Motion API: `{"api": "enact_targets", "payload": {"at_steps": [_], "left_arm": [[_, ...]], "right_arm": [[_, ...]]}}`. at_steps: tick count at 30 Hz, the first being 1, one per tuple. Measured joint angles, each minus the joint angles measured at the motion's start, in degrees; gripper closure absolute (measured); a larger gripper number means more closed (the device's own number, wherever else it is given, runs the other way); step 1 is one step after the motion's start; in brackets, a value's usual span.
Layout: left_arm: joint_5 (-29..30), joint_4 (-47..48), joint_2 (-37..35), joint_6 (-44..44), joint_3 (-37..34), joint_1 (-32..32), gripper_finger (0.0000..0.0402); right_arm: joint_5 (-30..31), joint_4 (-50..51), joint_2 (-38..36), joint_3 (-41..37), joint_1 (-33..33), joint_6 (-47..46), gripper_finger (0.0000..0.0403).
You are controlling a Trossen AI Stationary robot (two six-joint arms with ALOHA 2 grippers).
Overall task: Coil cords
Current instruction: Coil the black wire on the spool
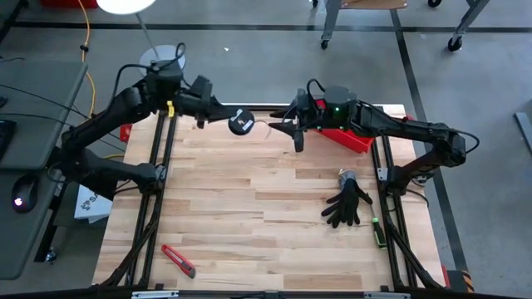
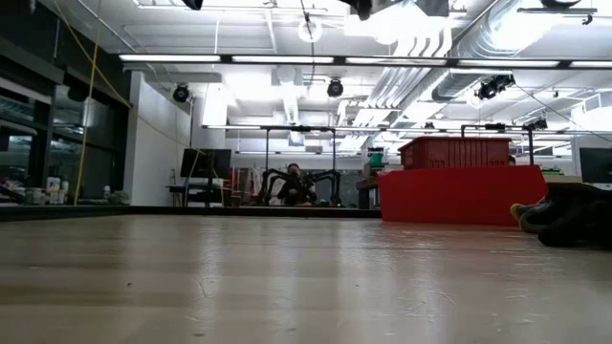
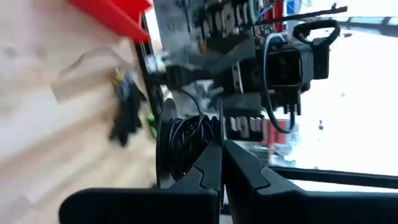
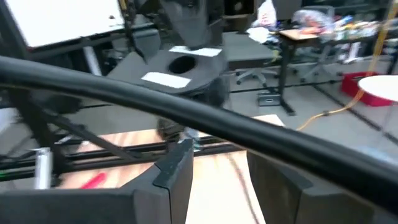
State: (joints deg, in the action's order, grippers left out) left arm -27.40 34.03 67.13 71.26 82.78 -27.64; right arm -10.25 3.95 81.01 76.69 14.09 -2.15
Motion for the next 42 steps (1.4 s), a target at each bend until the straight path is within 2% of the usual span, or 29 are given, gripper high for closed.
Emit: {"api": "enact_targets", "payload": {"at_steps": [6,12,17,22,26,35,42], "left_arm": [[-1.0,-4.5,2.2,10.8,0.0,1.4,0.0401],[-0.9,-8.2,4.1,16.0,0.0,2.4,0.0401],[-1.6,-8.7,4.7,17.7,0.0,3.1,0.0401],[-1.9,-9.2,4.7,19.2,0.0,4.6,0.0401],[-1.6,-13.9,5.8,20.8,0.0,6.3,0.0401],[-0.6,-26.9,9.8,23.8,0.0,10.1,0.0401],[5.8,-43.1,12.7,22.7,0.0,11.2,0.0401]], "right_arm": [[5.0,-0.3,0.0,0.0,-2.1,1.5,0.0259],[7.7,-1.2,0.0,0.0,-4.1,3.7,0.0276],[16.1,-2.1,0.0,0.0,-4.8,5.1,0.0304],[14.0,-2.1,0.0,0.0,-3.9,6.2,0.0333],[12.8,-3.3,1.1,0.0,-3.2,5.2,0.0339],[12.4,-12.1,4.1,0.0,-3.1,3.3,0.0339],[12.6,-18.6,4.1,0.1,-3.0,-1.2,0.0339]]}}
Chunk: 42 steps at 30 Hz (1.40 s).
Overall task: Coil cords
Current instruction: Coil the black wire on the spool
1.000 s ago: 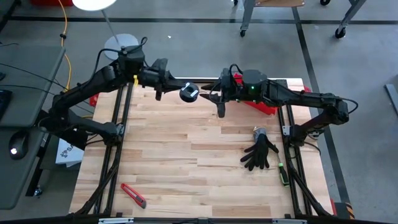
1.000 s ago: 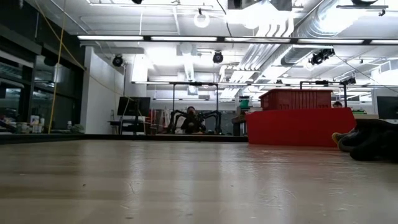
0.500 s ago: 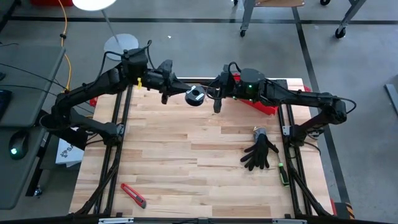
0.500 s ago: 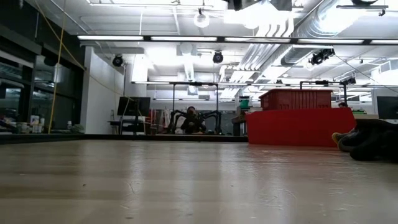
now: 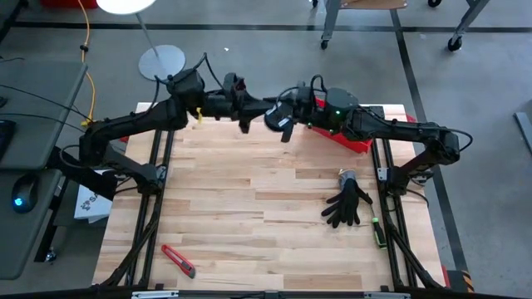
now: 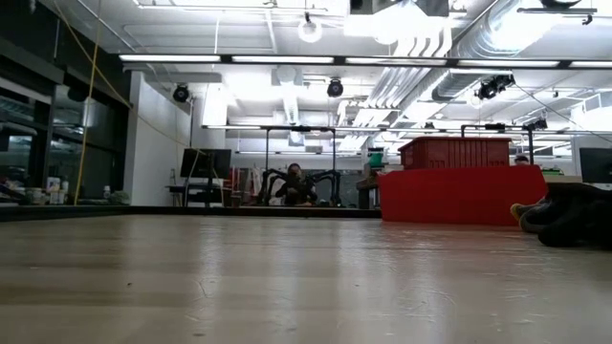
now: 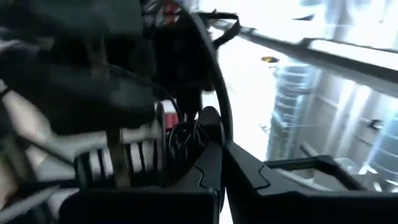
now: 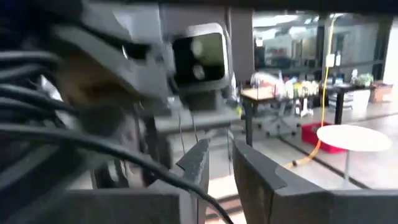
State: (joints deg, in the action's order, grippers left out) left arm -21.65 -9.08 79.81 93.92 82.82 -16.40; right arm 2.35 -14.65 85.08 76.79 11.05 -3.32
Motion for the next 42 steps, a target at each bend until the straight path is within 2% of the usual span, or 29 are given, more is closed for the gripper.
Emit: {"api": "enact_targets", "payload": {"at_steps": [5,12,15,22,26,36,42], "left_arm": [[3.3,-8.3,2.0,0.1,-0.1,-0.1,0.0401],[5.1,-13.6,3.2,0.8,-0.1,-0.1,0.0401],[5.1,-12.8,2.9,-1.4,-0.1,-0.5,0.0401],[3.9,-12.7,0.2,-3.3,0.1,-3.0,0.0401],[5.4,-12.3,-0.4,-2.7,0.2,-3.8,0.0401],[11.4,-17.0,-0.3,-2.5,0.1,-5.5,0.0401],[12.1,-18.4,-0.4,-2.5,0.1,-7.1,0.0401]], "right_arm": [[0.2,-5.9,0.1,0.0,0.2,-1.8,0.0339],[9.4,-10.2,0.0,0.0,0.5,-2.0,0.0339],[10.7,-9.5,-0.4,0.0,1.2,-1.3,0.0331],[11.2,-7.3,-1.5,0.0,3.6,-4.3,0.0279],[11.2,-6.7,-1.6,0.0,5.1,-8.0,0.0256],[11.2,-4.9,-1.6,0.0,8.3,-9.7,0.0252],[11.2,-5.4,-1.6,0.0,9.4,-9.0,0.0252]]}}
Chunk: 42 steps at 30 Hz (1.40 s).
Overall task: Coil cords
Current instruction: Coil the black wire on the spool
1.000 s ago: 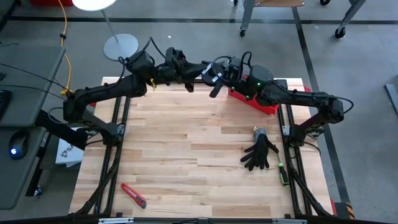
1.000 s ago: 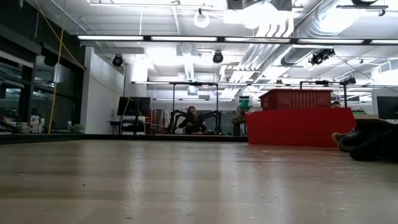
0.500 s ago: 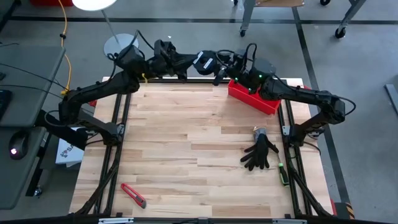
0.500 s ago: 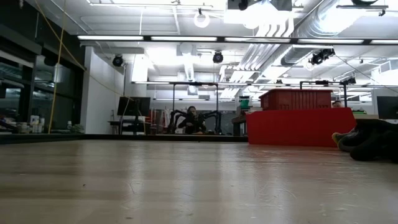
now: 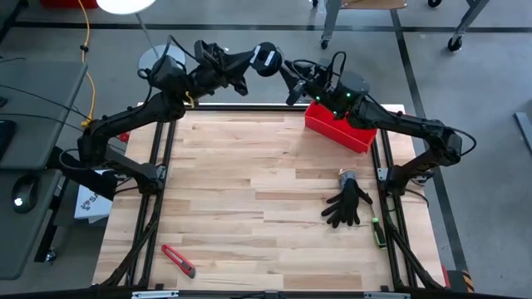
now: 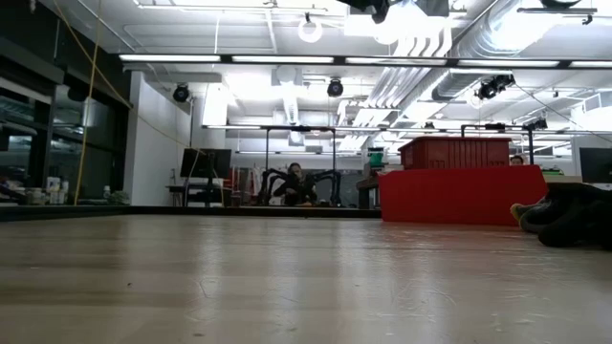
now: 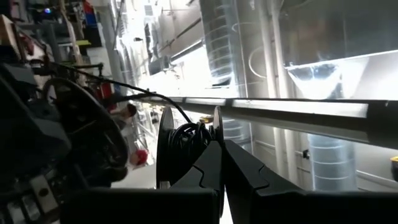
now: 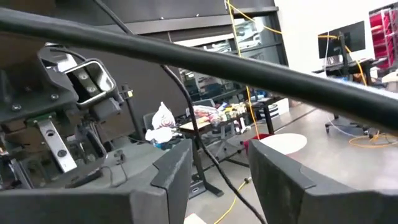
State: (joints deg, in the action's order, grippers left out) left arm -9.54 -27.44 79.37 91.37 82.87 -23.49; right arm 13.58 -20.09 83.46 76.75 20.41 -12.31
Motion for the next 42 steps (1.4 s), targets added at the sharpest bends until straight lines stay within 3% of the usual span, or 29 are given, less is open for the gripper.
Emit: {"api": "enact_targets", "payload": {"at_steps": [12,16,23,35,42], "left_arm": [[1.1,-1.3,0.0,-0.5,0.0,-0.6,0.0401],[1.2,-1.3,0.0,-0.5,0.0,-0.6,0.0401],[1.3,-1.3,0.0,-0.6,-0.1,-0.6,0.0401],[1.4,-1.3,0.0,-0.5,-0.1,-0.6,0.0401],[1.4,-1.3,0.0,-0.6,-0.1,-0.6,0.0401]], "right_arm": [[1.1,-0.4,-0.1,0.0,0.6,3.6,0.0252],[4.1,1.1,0.2,0.0,0.6,6.7,0.0252],[-0.6,1.1,0.2,0.0,0.6,7.9,0.0252],[-0.3,1.3,2.0,0.0,0.6,9.8,0.0252],[-1.6,-4.3,2.1,0.0,0.6,11.1,0.0252]]}}
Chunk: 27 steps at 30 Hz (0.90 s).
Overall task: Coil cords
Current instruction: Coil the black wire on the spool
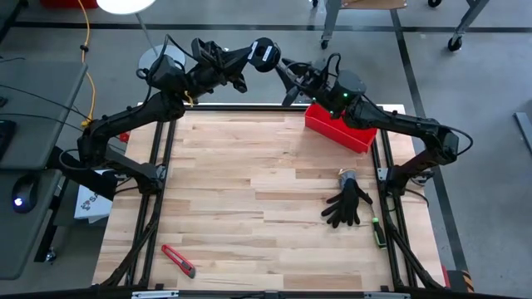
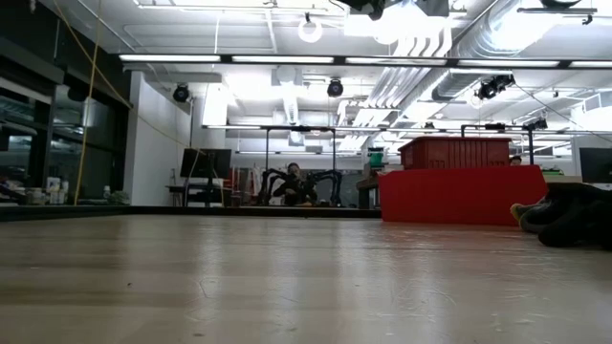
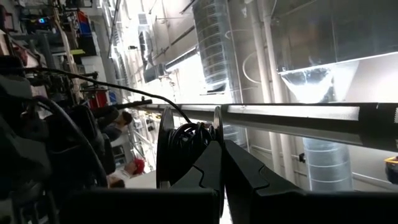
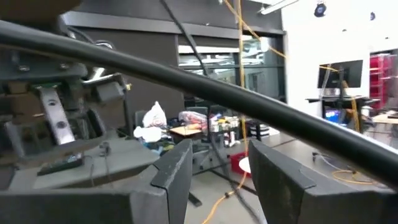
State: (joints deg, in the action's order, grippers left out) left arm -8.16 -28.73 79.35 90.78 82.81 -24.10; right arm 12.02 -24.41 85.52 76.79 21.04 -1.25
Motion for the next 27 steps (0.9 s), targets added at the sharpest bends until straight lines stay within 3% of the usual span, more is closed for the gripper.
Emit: {"api": "enact_targets", "payload": {"at_steps": [13,27], "left_arm": [[0.0,0.0,0.0,-0.4,0.0,0.0,0.0401],[0.0,0.3,0.0,-0.3,0.0,0.7,0.0401]], "right_arm": [[-1.4,0.8,1.0,0.0,0.3,-0.2,0.0252],[-1.5,-2.3,1.3,0.0,0.3,-0.4,0.0297]]}}
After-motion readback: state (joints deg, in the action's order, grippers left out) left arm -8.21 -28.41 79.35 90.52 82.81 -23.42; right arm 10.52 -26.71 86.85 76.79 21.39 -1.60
